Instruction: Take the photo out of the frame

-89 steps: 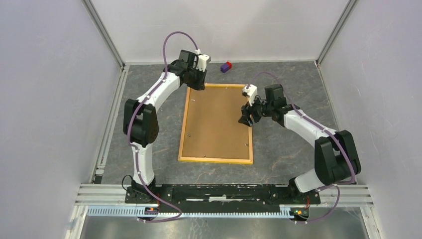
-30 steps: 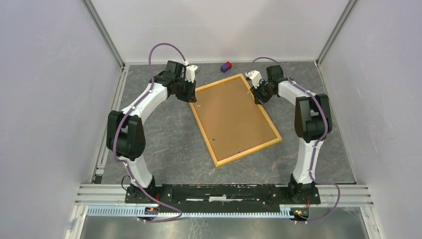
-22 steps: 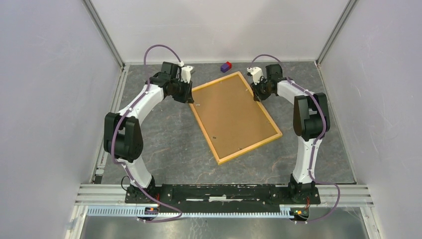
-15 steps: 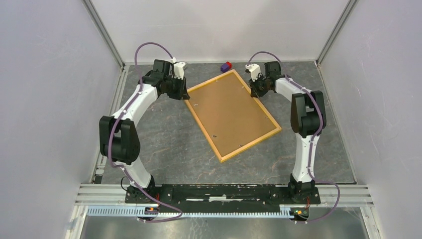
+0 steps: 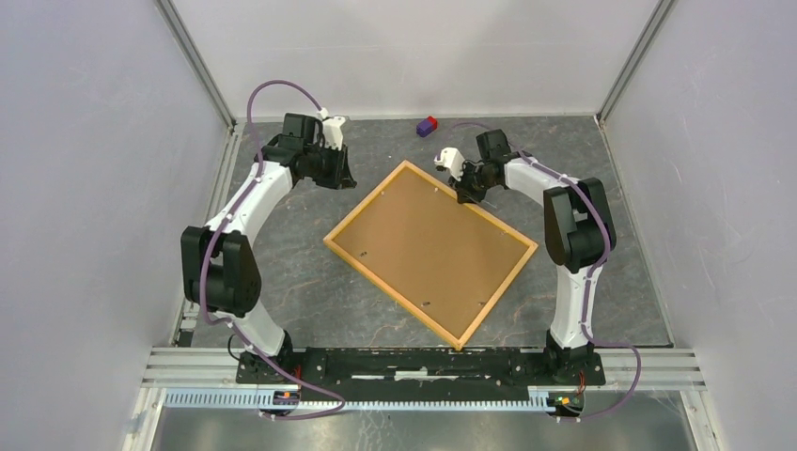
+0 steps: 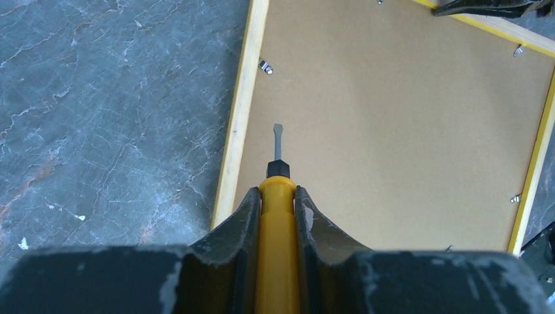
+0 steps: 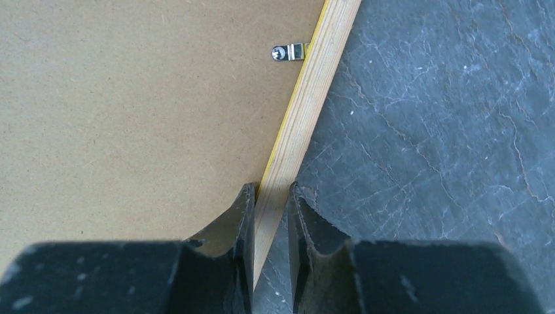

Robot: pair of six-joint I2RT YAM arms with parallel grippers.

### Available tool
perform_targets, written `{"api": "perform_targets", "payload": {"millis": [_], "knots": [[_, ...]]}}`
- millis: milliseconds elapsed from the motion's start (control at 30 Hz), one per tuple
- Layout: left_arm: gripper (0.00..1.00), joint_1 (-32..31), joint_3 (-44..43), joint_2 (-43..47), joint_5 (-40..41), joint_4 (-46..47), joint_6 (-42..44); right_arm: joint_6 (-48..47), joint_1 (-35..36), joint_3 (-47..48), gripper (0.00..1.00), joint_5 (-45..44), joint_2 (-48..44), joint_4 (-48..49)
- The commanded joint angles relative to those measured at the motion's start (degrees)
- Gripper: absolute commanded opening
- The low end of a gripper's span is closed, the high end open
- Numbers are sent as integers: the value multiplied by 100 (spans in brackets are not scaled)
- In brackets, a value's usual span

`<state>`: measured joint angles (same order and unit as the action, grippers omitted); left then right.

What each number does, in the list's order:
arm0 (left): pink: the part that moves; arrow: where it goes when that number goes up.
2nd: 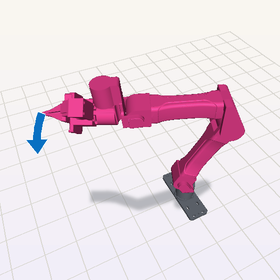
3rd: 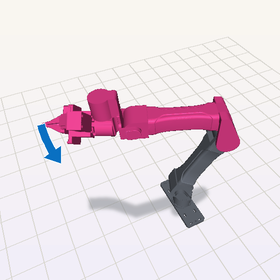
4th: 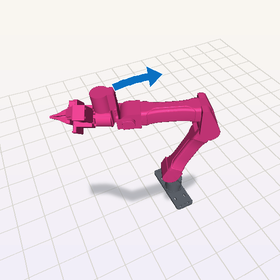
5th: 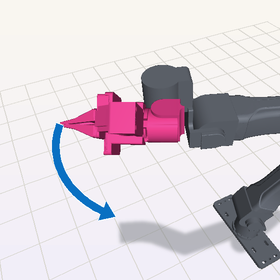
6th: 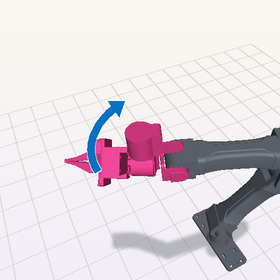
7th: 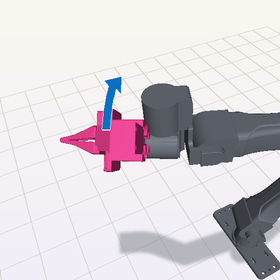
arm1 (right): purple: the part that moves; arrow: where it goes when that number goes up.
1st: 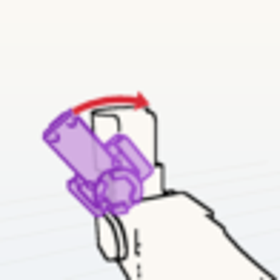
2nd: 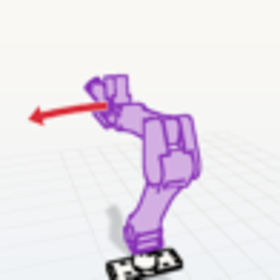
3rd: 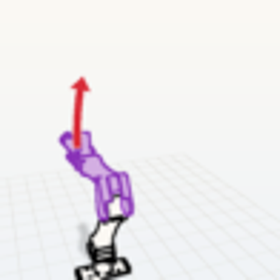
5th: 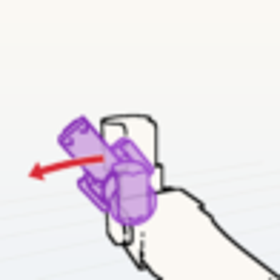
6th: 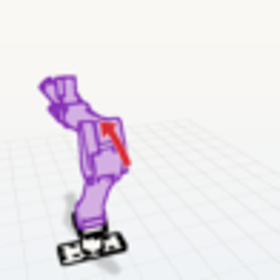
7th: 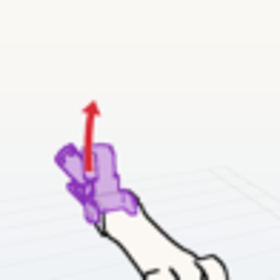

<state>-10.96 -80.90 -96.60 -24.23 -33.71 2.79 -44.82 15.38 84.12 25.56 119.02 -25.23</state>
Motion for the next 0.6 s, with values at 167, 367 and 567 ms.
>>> {"api": "perform_targets", "payload": {"millis": [167,367,567], "knots": [[2,24,343,389,-274,101,-30,-1072,51,941,7,-590,895,-1087],[2,26,631,553,-197,-13,310,-1673,516,1594,8,-453,1188,-1003],[2,24,839,647,-128,-103,550,-2123,933,1539,9,-20,1086,-783]]}}
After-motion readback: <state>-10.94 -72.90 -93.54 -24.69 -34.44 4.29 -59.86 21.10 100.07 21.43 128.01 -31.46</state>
